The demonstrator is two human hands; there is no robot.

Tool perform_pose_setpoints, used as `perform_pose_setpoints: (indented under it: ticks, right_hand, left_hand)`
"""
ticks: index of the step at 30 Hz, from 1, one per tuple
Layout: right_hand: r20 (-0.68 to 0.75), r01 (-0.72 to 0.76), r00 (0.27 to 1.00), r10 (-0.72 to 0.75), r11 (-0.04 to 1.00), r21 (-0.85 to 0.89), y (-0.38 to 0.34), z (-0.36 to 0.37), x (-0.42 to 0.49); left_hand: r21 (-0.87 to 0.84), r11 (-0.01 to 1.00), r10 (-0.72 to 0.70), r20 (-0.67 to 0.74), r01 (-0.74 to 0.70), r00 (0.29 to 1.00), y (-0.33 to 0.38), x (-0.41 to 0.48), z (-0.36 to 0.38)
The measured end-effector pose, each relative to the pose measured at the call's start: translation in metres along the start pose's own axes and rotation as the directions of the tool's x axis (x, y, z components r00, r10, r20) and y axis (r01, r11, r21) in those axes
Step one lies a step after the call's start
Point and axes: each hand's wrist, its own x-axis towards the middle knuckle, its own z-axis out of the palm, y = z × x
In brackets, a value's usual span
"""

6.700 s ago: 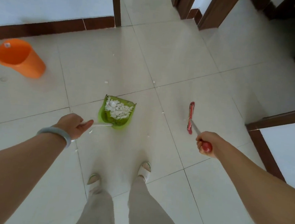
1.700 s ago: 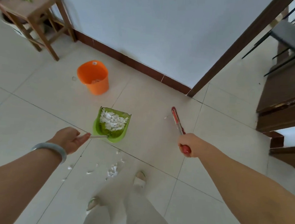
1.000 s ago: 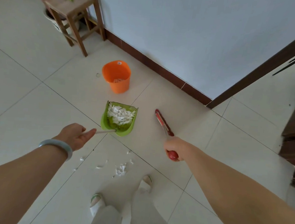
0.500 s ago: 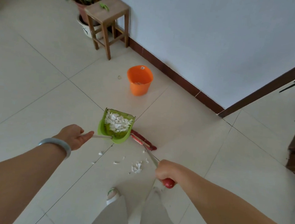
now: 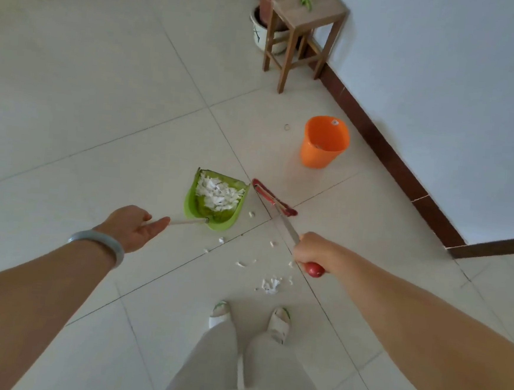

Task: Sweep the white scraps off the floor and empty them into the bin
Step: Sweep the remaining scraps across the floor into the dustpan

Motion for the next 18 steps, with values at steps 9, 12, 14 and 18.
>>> perform_pose_setpoints:
  ticks: [9,12,14,18]
  right_hand:
    - [0.038,0.07,0.997,-0.062,0.96,-0.272,-0.023,-0.014,0.041]
    - [0.086,0.113,0.993,-0.086,0.911,-0.397,-0.004,-0.018,0.039]
    - [0.117,0.123,0.99,-0.078,0.885,-0.45,0.018,-0.019,0.034]
    - [0.158,0.109,0.987,-0.025,0.828,-0.549,0.062,-0.02,0.01]
  left_hand:
    - [-0.074,0.981,-0.181,-0.031,0.178,0.983,-0.039,-0.04,0.023]
    - [-0.097,0.959,-0.272,-0.039,0.267,0.962,-0.027,-0.047,0.031]
    - [-0.1,0.953,-0.289,-0.038,0.285,0.956,-0.014,-0.05,0.036]
    - [-0.139,0.948,-0.298,-0.059,0.288,0.953,0.011,-0.054,0.051]
